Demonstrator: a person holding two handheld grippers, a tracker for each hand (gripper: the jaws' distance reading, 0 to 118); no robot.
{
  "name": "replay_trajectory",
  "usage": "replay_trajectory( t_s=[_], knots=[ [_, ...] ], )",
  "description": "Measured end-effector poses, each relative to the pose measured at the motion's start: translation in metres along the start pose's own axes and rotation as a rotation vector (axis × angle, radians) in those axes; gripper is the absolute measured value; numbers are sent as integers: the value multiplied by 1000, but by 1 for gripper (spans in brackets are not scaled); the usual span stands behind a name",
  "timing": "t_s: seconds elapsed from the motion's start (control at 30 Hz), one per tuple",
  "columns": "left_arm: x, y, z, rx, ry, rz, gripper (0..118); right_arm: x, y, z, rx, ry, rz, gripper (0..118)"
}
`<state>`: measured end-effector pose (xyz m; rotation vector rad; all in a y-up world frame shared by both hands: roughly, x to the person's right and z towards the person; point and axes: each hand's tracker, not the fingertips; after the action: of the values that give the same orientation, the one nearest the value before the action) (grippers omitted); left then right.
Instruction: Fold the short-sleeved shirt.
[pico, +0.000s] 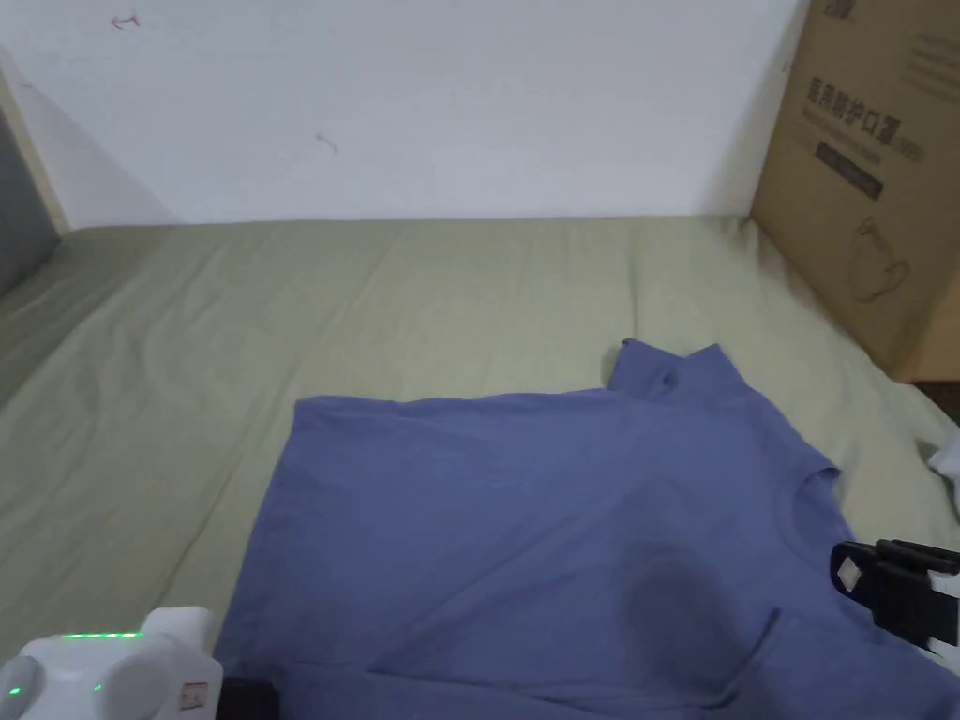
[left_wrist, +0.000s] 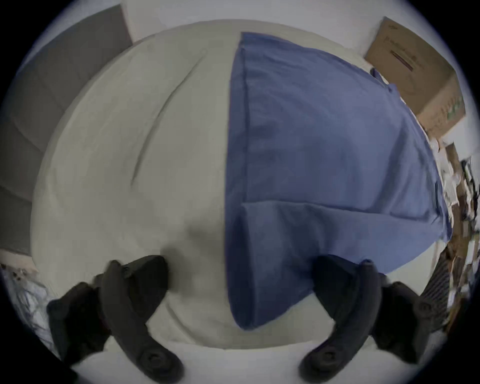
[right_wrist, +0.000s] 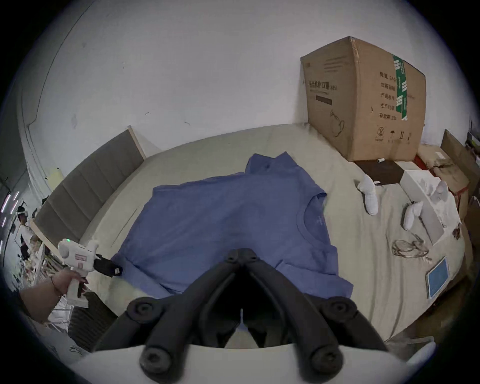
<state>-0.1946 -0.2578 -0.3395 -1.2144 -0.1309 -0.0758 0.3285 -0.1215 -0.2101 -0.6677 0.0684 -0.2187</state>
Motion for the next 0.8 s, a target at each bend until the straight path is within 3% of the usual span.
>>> replay_trajectory(
  t_s=[0.03,0.1,0.13,0.23,0.27,0.33,0.37,0.63,0.67,0.77,0.8],
  knots=[
    [2,-1,7,29,-22,-16,83,4,-1,1,1,-7,-4,0],
    [5,-4,24,101,-53,-51,27,14,-4,2,-5,-37,-19,0],
    [4,-6,30,135,-89,-54,5,22,-4,1,-22,-53,-32,0],
    [6,-13,52,205,-92,-17,5,48,-11,-3,-105,-98,-45,0],
    [5,-15,56,214,-106,-13,5,60,-14,-9,-148,-108,-39,23],
    [4,-19,64,230,-107,-3,5,79,-20,-20,-263,-131,-36,99],
    [5,-15,68,236,-115,4,5,87,-25,-28,-320,-161,-39,118],
    [1,-14,64,188,-139,92,5,130,-77,-88,-676,-244,4,117],
    [2,-15,64,182,-140,91,5,125,-80,-84,-678,-216,9,109],
    [7,-17,64,175,-126,59,5,109,-76,-70,-613,-214,81,69],
    [7,-17,64,173,-123,54,5,102,-73,-65,-595,-189,99,46]
  ],
)
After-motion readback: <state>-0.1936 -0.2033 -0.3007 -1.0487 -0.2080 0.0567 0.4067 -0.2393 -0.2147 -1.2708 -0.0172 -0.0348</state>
